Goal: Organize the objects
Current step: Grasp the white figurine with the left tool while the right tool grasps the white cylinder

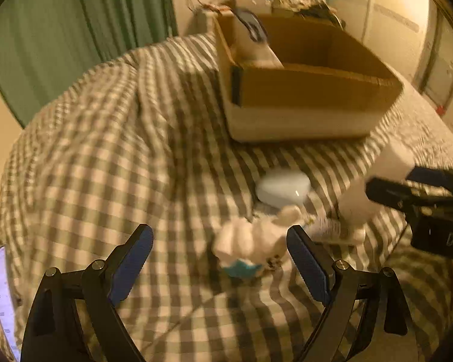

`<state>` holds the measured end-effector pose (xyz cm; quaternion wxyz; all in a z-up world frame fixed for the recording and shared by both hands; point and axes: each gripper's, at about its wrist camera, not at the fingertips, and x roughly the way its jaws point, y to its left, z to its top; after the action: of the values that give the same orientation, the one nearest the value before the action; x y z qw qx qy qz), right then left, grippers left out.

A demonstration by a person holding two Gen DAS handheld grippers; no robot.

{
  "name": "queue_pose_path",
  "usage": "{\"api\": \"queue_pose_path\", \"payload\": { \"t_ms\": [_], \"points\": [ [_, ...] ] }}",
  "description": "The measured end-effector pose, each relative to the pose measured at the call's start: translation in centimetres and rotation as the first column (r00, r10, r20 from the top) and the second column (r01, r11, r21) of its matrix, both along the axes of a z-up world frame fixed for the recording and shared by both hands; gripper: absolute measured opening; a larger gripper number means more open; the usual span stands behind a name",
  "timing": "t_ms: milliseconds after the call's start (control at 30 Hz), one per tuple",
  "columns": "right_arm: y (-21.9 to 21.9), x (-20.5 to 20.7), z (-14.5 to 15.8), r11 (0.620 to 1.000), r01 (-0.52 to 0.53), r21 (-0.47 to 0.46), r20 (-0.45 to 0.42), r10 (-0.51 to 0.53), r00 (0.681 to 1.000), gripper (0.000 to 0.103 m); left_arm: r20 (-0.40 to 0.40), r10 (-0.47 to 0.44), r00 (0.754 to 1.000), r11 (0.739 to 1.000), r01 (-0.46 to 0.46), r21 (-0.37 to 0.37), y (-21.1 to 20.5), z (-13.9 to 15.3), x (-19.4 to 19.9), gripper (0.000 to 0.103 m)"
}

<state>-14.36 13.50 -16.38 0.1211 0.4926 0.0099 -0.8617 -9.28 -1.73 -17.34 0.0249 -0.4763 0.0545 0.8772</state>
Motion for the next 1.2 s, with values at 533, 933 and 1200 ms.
{"api": "queue_pose_path", "payload": {
  "t_ms": [533, 933, 1200],
  "points": [
    [0.0, -1.6, -1.6, 0.997, -0.010, -0.072, 0.078, 0.016, 0.997, 0.039, 0.177, -0.055, 0.983, 0.998, 0.051, 0.025, 1.0, -3.3, -2.0, 0.093],
    [-1.2, -2.0, -2.1, 0.997, -0.017, -0.070, 0.079, 0.022, 0.997, 0.039, 0.209, -0.082, 0.974, 0.996, 0.071, 0.062, 1.2, -3.5, -2.1, 0.071],
    [-0.9, -1.6, -1.7, 0.998, -0.019, -0.067, 0.060, 0.023, 0.998, 0.039, 0.165, -0.073, 0.984, 0.997, 0.068, 0.037, 0.3, -1.9, 0.2, 0.070]
  ]
}}
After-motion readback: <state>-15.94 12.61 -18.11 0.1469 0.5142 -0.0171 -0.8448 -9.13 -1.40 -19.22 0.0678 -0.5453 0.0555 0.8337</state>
